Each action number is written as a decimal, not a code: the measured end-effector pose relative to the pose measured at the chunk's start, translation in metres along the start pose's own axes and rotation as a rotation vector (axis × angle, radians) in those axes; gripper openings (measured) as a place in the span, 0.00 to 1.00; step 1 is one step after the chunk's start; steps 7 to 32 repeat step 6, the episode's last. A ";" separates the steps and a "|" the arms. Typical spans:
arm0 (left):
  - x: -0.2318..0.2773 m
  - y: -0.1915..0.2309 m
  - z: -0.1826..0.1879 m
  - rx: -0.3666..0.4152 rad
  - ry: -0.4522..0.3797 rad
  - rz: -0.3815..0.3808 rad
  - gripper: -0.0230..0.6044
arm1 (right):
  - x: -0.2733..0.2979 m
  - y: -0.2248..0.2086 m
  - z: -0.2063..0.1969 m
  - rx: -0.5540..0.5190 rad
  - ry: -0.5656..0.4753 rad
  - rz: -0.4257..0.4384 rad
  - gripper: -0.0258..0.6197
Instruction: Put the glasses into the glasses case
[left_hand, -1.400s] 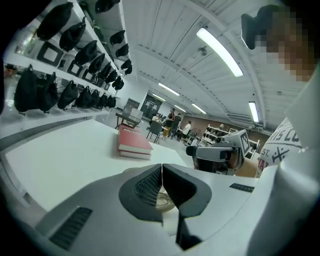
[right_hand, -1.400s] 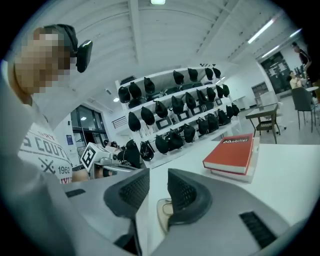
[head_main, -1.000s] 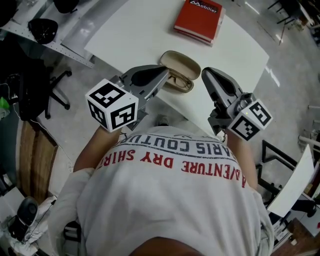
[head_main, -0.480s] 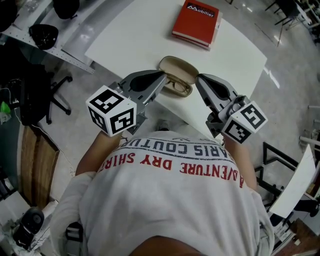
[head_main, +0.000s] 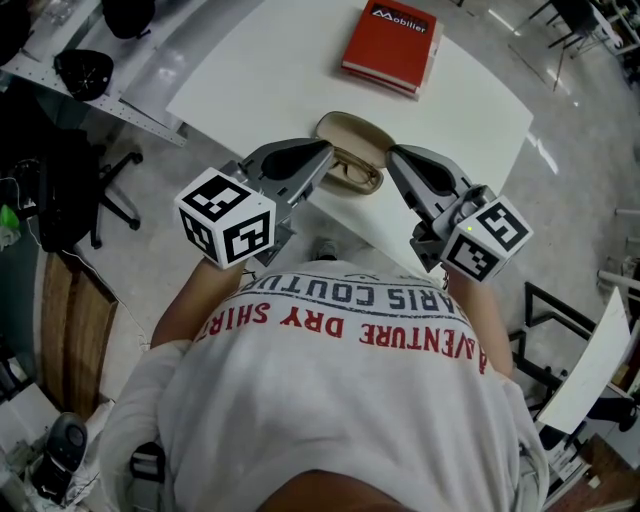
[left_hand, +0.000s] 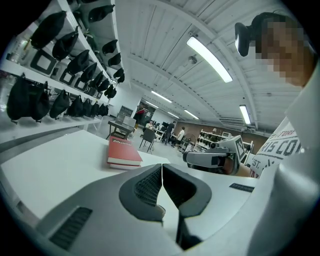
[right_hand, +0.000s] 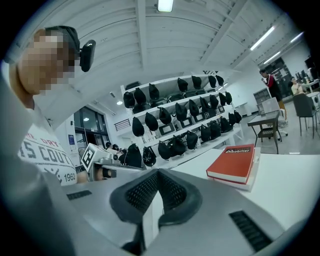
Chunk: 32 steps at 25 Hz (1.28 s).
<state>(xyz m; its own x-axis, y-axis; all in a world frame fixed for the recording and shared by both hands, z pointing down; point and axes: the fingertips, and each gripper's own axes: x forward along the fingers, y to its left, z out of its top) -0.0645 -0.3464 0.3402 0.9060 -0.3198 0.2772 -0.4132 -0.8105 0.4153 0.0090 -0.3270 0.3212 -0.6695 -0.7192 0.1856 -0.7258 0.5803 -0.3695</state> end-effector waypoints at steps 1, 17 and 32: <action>0.001 0.000 0.000 0.001 0.003 0.000 0.08 | 0.000 -0.001 -0.001 0.001 0.004 -0.001 0.08; 0.004 0.007 -0.004 -0.003 0.009 0.005 0.08 | 0.006 -0.007 -0.006 -0.002 0.020 -0.001 0.08; 0.004 0.007 -0.004 -0.003 0.009 0.005 0.08 | 0.006 -0.007 -0.006 -0.002 0.020 -0.001 0.08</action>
